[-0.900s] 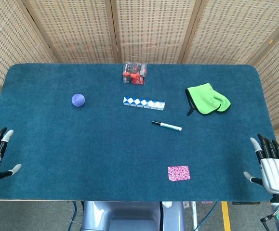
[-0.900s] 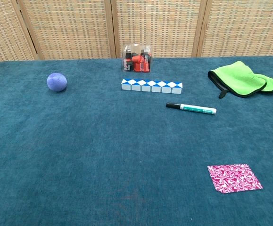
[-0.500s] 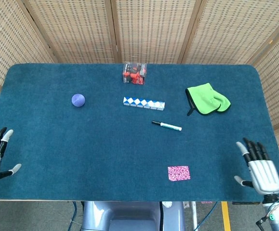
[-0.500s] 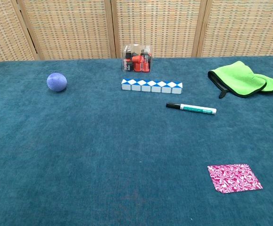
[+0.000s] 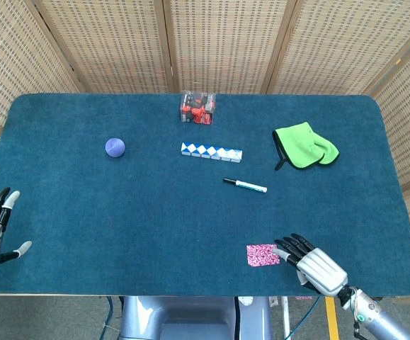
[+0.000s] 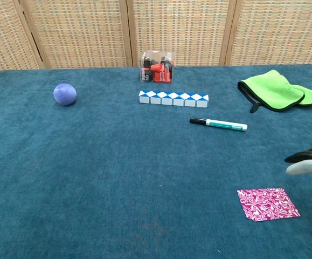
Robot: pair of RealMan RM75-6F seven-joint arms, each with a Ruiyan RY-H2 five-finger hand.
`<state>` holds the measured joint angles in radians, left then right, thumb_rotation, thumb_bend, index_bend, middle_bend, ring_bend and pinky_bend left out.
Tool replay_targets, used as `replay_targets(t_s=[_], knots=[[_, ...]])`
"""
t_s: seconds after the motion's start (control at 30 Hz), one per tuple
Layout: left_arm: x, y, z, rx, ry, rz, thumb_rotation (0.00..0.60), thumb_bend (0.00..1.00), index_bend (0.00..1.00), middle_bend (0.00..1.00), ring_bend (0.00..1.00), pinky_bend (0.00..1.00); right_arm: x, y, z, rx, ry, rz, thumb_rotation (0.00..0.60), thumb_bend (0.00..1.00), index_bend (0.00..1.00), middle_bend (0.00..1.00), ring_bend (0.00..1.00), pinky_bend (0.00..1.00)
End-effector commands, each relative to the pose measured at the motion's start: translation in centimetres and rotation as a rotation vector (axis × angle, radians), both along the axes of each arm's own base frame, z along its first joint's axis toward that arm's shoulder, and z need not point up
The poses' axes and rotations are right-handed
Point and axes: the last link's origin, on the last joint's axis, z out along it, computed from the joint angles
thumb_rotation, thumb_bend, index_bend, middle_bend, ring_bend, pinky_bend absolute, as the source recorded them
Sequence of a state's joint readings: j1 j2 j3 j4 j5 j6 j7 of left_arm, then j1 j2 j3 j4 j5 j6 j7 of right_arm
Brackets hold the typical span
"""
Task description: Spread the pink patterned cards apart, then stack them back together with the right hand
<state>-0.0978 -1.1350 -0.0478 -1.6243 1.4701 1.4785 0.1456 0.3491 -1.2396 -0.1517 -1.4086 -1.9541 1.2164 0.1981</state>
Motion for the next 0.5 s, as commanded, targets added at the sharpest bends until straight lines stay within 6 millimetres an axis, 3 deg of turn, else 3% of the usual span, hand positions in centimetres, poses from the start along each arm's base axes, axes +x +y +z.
replay_targets(t_s=[0.03,0.5], knots=[[0.0,0.0,0.0,-0.002,0.001,0.002,0.6,0.0,0.0,0.0,0.0,0.0,0.3,-0.2,-1.0,0.039,0.017,0.024,0.6,1.0,0.11,0.07,0.0,0.01],[0.0,0.0,0.0,-0.004,0.003,0.004,0.6,0.0,0.0,0.0,0.0,0.0,-0.2,-0.5,-3.5,0.119,0.076,0.045,0.6,1.0,0.15,0.1,0.0,0.04]])
